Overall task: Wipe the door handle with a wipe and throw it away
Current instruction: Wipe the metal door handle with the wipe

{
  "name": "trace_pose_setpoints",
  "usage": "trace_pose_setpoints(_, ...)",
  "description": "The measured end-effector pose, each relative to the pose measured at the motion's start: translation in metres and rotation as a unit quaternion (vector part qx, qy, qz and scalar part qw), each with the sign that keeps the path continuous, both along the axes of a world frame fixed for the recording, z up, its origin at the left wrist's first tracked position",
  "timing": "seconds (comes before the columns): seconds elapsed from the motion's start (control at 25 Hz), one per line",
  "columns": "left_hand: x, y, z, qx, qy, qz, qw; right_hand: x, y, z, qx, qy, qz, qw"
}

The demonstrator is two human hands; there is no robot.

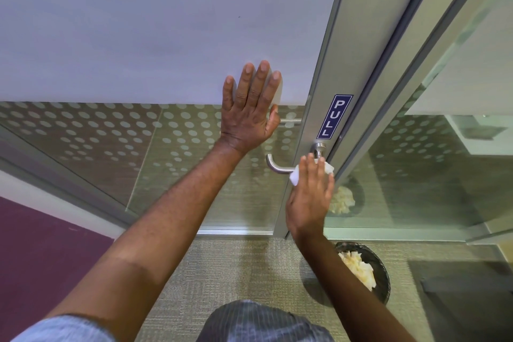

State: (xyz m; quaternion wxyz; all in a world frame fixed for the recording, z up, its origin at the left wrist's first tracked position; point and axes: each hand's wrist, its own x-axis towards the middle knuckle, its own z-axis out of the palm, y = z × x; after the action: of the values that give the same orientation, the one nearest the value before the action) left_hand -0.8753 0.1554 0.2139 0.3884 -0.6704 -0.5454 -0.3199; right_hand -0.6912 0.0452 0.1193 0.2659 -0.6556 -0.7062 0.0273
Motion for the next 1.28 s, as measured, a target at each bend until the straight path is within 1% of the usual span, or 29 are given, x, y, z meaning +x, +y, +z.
trace_pose_setpoints(0.08,0.000,-0.001,0.001,-0.004,0.000,0.001,1.000,-0.016,-0.009,-0.001,0.027,-0.066,0.073,0.995)
trace_pose_setpoints(0.16,0.000,-0.002,0.003,-0.012,-0.001,0.007,1.000,-0.038,-0.009,0.002,0.044,-0.115,0.123,0.985)
trace_pose_setpoints(0.32,0.001,-0.006,0.005,-0.028,-0.004,0.016,0.999,-0.053,0.003,0.010,0.034,-0.172,0.131,0.976)
trace_pose_setpoints(0.44,0.002,-0.008,0.006,-0.028,-0.002,0.015,1.000,-0.039,0.010,0.011,0.049,-0.183,0.150,0.970)
trace_pose_setpoints(0.56,0.002,-0.010,0.006,-0.023,0.006,0.015,1.000,-0.021,0.011,0.008,0.068,-0.165,0.163,0.970)
trace_pose_setpoints(0.76,0.001,-0.008,0.006,-0.022,0.019,0.011,1.000,0.040,0.015,0.004,0.072,-0.176,0.135,0.972)
trace_pose_setpoints(0.88,0.003,-0.009,0.006,-0.018,0.014,0.010,1.000,0.071,0.025,0.012,0.068,-0.173,0.150,0.971)
trace_pose_setpoints(0.92,0.003,-0.009,0.006,-0.023,0.012,0.010,1.000,0.078,0.030,0.013,0.066,-0.147,0.155,0.975)
trace_pose_setpoints(0.96,0.003,-0.010,0.007,-0.030,0.007,0.009,0.999,0.087,0.035,0.014,0.054,-0.096,0.157,0.981)
trace_pose_setpoints(1.04,0.010,-0.014,0.008,-0.053,-0.024,0.006,0.998,0.110,0.043,0.016,-0.016,0.062,0.153,0.986)
trace_pose_setpoints(1.08,0.014,-0.017,0.008,-0.063,-0.051,0.008,0.997,0.121,0.044,0.015,-0.058,0.157,0.149,0.975)
trace_pose_setpoints(1.12,0.022,-0.020,0.007,-0.066,-0.077,0.011,0.995,0.133,0.044,0.013,-0.108,0.261,0.136,0.949)
trace_pose_setpoints(1.16,0.034,-0.023,0.005,-0.065,-0.104,0.013,0.992,0.148,0.044,0.010,-0.155,0.358,0.110,0.914)
trace_pose_setpoints(1.2,0.046,-0.025,0.003,-0.068,-0.129,0.013,0.989,0.162,0.044,0.006,-0.187,0.426,0.079,0.882)
trace_pose_setpoints(1.24,0.059,-0.029,0.000,-0.076,-0.149,0.011,0.986,0.176,0.042,0.001,-0.203,0.455,0.050,0.865)
trace_pose_setpoints(1.28,0.074,-0.033,-0.005,-0.088,-0.164,0.005,0.982,0.191,0.039,-0.005,-0.215,0.464,0.028,0.859)
